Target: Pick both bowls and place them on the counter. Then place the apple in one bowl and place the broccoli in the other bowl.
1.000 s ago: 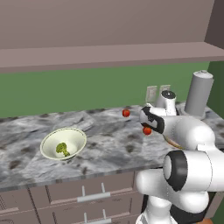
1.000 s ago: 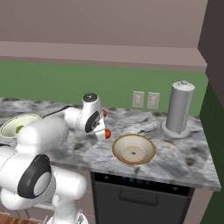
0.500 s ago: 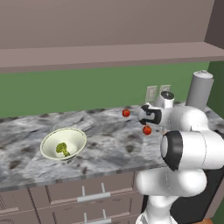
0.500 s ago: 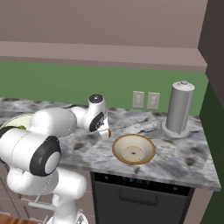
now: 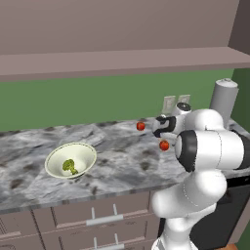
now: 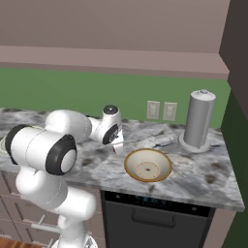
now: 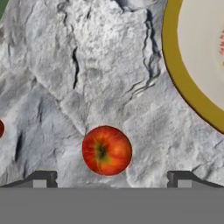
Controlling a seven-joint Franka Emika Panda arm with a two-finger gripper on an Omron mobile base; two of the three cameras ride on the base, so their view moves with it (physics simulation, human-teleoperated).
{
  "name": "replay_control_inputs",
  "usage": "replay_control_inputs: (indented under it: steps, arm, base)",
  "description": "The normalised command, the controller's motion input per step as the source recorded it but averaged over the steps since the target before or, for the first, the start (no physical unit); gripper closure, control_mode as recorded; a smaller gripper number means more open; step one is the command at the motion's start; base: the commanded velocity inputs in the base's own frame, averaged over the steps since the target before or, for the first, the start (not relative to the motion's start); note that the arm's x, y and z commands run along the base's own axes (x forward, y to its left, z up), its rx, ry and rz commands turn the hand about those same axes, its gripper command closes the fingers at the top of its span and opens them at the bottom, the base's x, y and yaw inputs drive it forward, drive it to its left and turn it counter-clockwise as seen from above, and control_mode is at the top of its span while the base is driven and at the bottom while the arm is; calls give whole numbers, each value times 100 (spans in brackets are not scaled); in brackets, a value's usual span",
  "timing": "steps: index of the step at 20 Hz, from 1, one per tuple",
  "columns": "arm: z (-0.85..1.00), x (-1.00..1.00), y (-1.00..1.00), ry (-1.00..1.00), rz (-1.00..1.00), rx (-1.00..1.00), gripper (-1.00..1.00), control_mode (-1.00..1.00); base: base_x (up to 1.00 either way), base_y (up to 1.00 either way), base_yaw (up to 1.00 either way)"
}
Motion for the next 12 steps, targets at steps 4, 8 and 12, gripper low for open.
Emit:
replay_control_inputs:
  steps: [4, 8, 12]
  arm:
    - [-15, 0, -1, 0, -3, 1, -100, -100]
    - [-12, 2, 0, 0, -3, 0, -100, -100]
    - [-13, 10, 0, 0, -3, 0, -100, -100]
  base:
    - [0, 0, 0]
    - [0, 0, 0]
    - [0, 0, 0]
